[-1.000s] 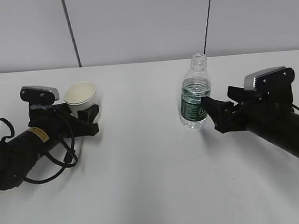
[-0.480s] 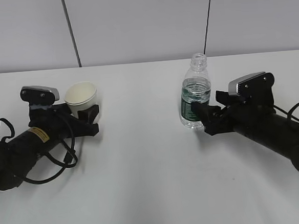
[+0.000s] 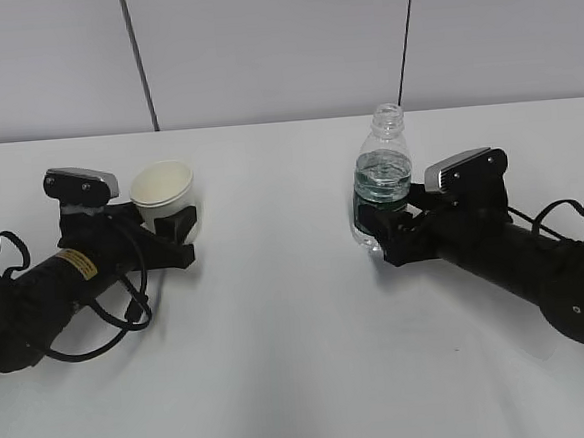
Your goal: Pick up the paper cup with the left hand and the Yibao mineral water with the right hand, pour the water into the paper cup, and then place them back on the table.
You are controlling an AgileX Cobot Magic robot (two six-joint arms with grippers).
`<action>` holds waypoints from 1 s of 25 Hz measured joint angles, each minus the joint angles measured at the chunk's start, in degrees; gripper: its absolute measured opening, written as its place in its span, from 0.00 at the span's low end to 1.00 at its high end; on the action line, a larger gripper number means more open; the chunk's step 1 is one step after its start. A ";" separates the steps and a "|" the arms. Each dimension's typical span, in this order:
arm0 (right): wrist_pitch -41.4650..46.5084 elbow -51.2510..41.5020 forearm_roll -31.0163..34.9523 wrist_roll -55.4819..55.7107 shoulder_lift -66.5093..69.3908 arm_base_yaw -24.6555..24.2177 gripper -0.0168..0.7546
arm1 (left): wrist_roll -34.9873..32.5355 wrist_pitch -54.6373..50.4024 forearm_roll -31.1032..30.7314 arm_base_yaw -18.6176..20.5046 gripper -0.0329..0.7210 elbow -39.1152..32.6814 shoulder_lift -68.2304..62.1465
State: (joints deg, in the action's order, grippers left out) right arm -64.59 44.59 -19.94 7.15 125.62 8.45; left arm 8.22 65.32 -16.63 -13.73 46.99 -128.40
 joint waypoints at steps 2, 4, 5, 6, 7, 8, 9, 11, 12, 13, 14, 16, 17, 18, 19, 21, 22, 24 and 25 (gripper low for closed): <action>0.00 0.56 -0.10 0.00 0.66 0.03 0.81 | 0.00 0.00 -0.18 0.00 0.61 0.00 0.00; -0.20 0.93 -0.10 0.00 0.90 0.03 0.81 | 0.00 0.00 -0.29 0.00 0.61 0.00 0.00; -0.20 1.04 -0.10 0.00 0.90 0.03 0.81 | 0.00 0.00 -0.29 0.00 0.61 0.00 0.00; -0.20 1.14 -0.10 0.00 0.90 0.13 0.81 | 0.00 0.00 -0.29 0.00 0.61 0.00 0.00; -0.20 1.26 -0.10 0.00 0.90 0.13 0.81 | 0.00 0.00 -0.29 0.00 0.61 0.00 0.00; -0.20 1.49 -0.10 0.00 0.90 0.13 0.81 | 0.00 0.00 -0.29 0.00 0.61 0.00 0.00; -0.20 1.73 -0.10 0.00 0.90 0.13 0.81 | 0.00 0.00 -0.35 0.00 0.61 0.00 0.00; -0.20 2.11 -0.10 0.00 0.90 0.13 0.81 | 0.00 0.00 -0.54 0.00 0.61 0.00 0.00; -0.20 2.37 -0.10 0.00 0.90 0.13 0.81 | 0.00 0.00 -0.60 0.00 0.61 0.00 0.00; -0.24 2.66 -0.10 0.00 0.90 0.13 0.81 | 0.00 0.00 -0.71 0.00 0.61 0.00 0.00; -0.24 2.80 -0.10 0.00 0.90 0.13 0.81 | 0.00 0.00 -0.71 0.00 0.61 0.00 0.00; -0.34 3.15 -0.10 0.00 0.99 0.13 0.81 | 0.00 0.00 -0.71 0.00 0.61 0.00 0.00; -0.34 3.25 -0.10 0.00 0.99 0.13 0.81 | 0.00 0.00 -0.71 0.00 0.61 0.00 0.00; -0.34 3.50 -0.10 -0.03 0.99 0.13 0.81 | 0.00 0.00 -0.71 0.00 0.61 0.00 0.00; -0.34 3.87 -0.10 -0.03 1.12 0.13 0.81 | 0.00 0.00 -0.71 0.00 0.61 0.00 0.00; -0.46 4.53 -0.10 -0.03 1.74 0.13 0.81 | 0.00 0.00 -0.76 0.00 0.61 0.00 0.00; -0.72 4.67 -0.10 -0.03 2.02 0.13 0.81 | 0.00 0.00 -0.82 0.00 0.61 0.00 0.00; -0.73 4.67 -0.10 -0.03 2.17 0.13 0.80 | 0.00 0.00 -0.87 0.00 0.61 0.00 0.00; -0.73 4.67 -0.10 -0.03 2.17 0.13 0.79 | 0.00 0.00 -0.87 0.00 0.61 0.00 0.00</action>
State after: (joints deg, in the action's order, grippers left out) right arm -65.32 49.26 -20.04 7.12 127.79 8.59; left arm 8.22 65.32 -17.50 -13.73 46.99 -128.40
